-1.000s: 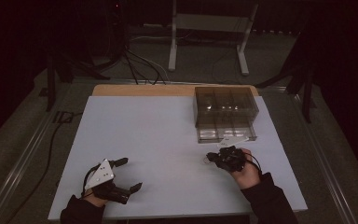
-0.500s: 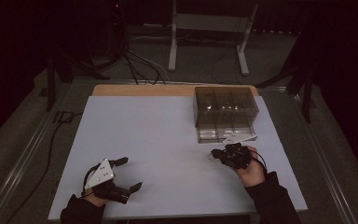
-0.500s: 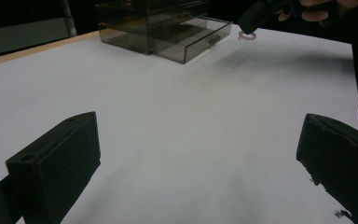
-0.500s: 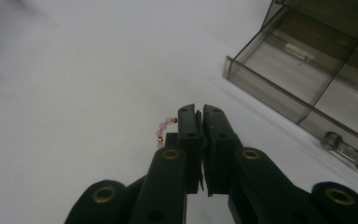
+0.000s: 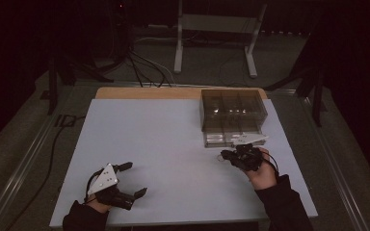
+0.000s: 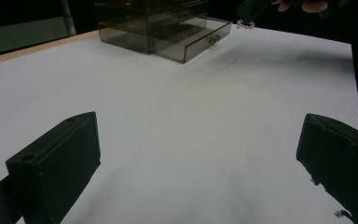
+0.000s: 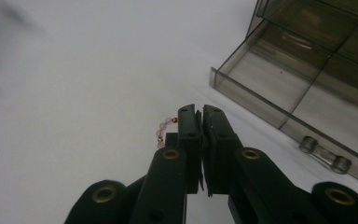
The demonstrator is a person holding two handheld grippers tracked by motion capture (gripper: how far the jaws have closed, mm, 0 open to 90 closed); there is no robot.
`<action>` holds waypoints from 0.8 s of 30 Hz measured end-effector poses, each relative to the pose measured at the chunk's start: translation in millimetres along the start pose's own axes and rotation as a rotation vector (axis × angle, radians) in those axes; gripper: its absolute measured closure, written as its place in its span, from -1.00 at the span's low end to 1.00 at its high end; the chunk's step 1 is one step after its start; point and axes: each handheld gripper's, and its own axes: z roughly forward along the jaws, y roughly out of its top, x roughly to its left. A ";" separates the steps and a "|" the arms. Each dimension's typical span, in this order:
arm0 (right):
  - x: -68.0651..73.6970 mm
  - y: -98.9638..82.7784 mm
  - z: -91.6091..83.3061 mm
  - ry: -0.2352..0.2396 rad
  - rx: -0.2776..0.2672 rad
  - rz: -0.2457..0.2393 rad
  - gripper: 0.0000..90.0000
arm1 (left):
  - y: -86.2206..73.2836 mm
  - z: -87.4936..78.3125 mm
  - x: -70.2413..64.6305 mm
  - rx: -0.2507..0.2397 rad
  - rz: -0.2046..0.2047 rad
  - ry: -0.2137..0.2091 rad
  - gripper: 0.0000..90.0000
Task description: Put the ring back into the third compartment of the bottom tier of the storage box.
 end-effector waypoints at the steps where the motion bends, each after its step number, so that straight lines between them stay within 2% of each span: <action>1: 0.0 0.0 0.0 0.000 0.000 0.000 0.92 | 0.0 0.0 0.0 0.000 0.000 0.000 -0.99; 24: -13.2 6.1 -15.8 -0.037 -0.029 0.025 0.92 | 0.0 0.4 -0.3 0.002 0.004 -0.001 -0.99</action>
